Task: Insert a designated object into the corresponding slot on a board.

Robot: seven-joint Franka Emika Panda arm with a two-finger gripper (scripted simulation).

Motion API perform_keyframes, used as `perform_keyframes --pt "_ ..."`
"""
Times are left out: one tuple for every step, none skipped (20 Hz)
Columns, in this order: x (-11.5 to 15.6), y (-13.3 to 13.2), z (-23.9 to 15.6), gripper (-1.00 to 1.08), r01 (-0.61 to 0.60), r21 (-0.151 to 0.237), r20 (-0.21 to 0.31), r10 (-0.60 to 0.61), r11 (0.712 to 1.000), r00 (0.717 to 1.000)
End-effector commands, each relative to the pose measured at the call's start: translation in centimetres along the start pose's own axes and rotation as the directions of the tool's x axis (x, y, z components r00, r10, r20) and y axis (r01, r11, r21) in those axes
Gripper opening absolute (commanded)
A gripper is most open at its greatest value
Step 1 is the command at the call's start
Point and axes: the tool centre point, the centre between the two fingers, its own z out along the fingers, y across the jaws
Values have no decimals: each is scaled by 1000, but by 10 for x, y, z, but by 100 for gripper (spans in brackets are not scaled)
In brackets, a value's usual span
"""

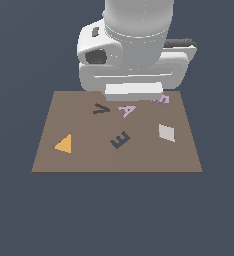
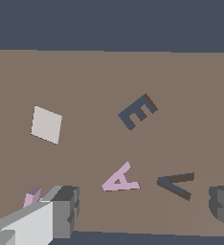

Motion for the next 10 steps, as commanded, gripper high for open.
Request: perform_keyframes --pt "0 0 0 100 0 0 0 0 1000 1000" --pt "0 0 0 100 1 0 0 -1 1000 1000" --pt "0 0 0 100 4 0 0 -4 1000 1000" --pt "0 -1 1 100 8 0 0 -8 1000 1000" --pt "0 -2 1 100 15 0 0 -15 1000 1000" --pt "0 -3 2 100 23 0 0 -23 1000 1000" --pt "0 -4 3 100 34 -1 0 -34 999 999" --pt "1 -6 4 100 46 -1 0 -46 999 999" --pt "1 -7 5 100 60 -1 0 -60 998 998" --pt "1 -9 6 100 76 -1 0 -76 997 997"
